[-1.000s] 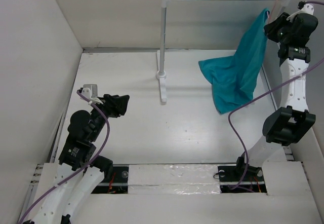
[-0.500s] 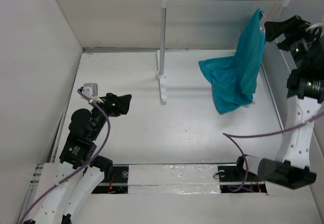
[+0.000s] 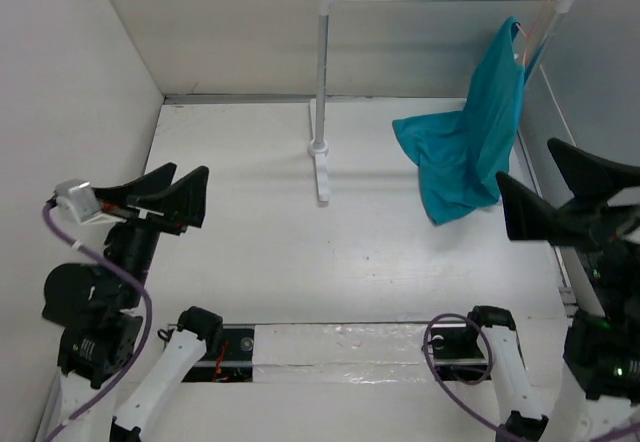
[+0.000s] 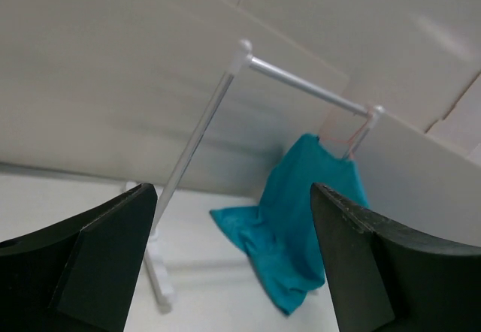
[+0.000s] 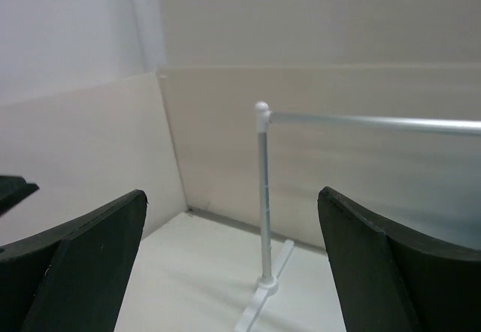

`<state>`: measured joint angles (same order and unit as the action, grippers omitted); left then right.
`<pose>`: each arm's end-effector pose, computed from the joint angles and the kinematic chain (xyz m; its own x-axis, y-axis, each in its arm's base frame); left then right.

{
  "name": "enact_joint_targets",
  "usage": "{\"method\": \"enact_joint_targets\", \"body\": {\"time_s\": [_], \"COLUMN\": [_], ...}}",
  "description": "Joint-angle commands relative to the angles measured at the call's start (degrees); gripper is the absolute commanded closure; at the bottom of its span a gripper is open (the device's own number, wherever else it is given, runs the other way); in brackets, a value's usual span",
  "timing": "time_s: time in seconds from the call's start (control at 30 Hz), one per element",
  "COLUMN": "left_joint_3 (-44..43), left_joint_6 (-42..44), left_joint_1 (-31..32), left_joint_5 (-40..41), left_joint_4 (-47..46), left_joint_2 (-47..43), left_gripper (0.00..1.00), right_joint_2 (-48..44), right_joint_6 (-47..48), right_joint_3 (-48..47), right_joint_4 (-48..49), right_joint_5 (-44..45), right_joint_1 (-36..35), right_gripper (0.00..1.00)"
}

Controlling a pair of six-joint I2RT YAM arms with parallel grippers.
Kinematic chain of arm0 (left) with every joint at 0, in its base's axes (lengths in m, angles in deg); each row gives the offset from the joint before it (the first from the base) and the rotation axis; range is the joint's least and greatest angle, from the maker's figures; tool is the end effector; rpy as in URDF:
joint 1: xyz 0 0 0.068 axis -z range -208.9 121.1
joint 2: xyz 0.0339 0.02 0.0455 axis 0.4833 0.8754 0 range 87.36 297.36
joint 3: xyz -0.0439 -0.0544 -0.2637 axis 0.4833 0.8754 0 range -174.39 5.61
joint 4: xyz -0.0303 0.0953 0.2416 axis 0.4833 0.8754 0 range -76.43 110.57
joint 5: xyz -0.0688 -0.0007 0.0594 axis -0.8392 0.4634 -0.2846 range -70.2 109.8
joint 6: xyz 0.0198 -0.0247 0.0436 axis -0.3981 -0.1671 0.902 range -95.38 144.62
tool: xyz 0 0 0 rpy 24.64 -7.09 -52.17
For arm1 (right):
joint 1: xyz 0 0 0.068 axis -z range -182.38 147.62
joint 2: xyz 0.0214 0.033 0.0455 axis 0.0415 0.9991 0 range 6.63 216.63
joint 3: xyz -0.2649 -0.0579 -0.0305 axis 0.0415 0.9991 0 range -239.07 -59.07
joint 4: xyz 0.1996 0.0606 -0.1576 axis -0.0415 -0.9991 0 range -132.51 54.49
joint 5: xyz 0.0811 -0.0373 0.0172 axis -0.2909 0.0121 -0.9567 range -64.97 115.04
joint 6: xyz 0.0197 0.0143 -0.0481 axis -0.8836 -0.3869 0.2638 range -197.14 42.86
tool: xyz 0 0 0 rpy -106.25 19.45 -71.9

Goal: Place the t-shirt on the hanger
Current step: Reset both arms

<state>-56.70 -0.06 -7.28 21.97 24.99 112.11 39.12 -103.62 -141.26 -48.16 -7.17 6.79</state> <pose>0.0342 -0.0121 0.4692 0.2315 -0.5406 -0.8088 0.4768 0.7877 -0.3901 -0.0039 0.0198 0.5437 0.4053 0.3166 -0.8576 -0.5205 0.8512 0.0683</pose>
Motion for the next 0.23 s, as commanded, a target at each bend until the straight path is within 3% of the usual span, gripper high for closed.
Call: {"method": "enact_joint_targets", "body": {"time_s": [0.0, 0.2], "left_joint_3": [-2.2, 0.4], "left_joint_6": [-0.7, -2.5], "left_joint_1": [-0.4, -0.4], "left_joint_5": [-0.8, -1.2], "left_joint_4": [-2.2, -0.8], "left_joint_2": [-2.3, -4.4], "left_gripper": [0.19, 0.19], "right_joint_2": [-4.3, -9.3], "right_joint_6": [3.7, 3.7], "right_joint_3": [-2.8, 3.1], "right_joint_4": [-4.9, -3.8], "right_joint_5": [-0.1, 4.5], "right_joint_1": [-2.0, -4.6], "right_gripper": [0.0, 0.0]}}
